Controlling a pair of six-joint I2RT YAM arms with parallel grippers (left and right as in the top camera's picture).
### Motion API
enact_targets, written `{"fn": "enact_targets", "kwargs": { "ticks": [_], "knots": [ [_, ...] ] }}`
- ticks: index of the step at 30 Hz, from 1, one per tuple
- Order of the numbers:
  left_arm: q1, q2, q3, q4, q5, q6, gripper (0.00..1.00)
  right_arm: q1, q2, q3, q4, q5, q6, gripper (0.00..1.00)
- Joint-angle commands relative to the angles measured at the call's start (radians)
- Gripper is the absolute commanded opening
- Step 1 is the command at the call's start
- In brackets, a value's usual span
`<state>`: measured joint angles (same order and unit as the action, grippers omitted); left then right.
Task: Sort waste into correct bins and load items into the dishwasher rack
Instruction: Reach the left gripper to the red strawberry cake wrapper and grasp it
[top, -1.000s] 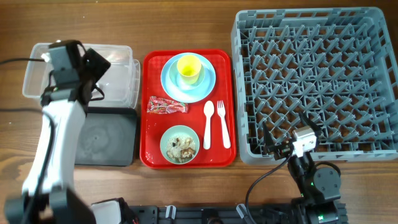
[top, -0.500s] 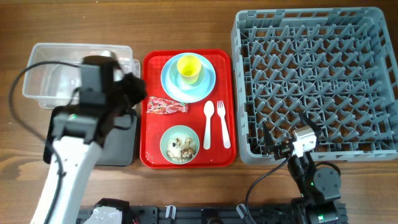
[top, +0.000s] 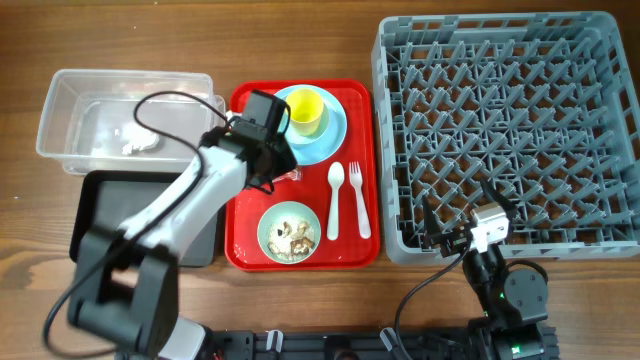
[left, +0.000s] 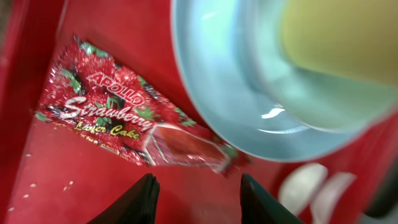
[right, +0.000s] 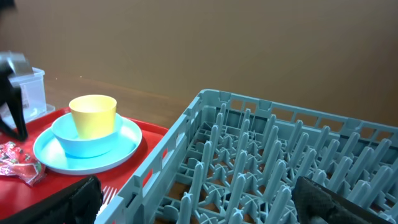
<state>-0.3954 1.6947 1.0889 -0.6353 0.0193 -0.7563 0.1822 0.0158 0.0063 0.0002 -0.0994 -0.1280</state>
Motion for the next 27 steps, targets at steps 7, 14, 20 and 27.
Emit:
{"fn": "enact_targets", "kwargs": {
  "ticks": [7, 14, 20, 27],
  "knots": [
    [0.001, 0.135, -0.014, 0.038, -0.021, -0.048, 0.5, -0.001, -0.002, -0.001, 0.005, 0.006, -0.003, 1.0],
    [-0.002, 0.137, -0.03, 0.045, -0.043, -0.047, 0.45, -0.001, -0.002, -0.001, 0.005, 0.006, -0.003, 1.0],
    [-0.002, 0.137, -0.031, 0.036, -0.043, -0.04, 0.08, -0.001, -0.002, -0.001, 0.005, 0.006, -0.003, 1.0],
    [0.013, 0.097, -0.03, 0.014, -0.044, -0.028, 0.04, -0.001, -0.002, -0.001, 0.005, 0.006, -0.003, 1.0]
  ]
}}
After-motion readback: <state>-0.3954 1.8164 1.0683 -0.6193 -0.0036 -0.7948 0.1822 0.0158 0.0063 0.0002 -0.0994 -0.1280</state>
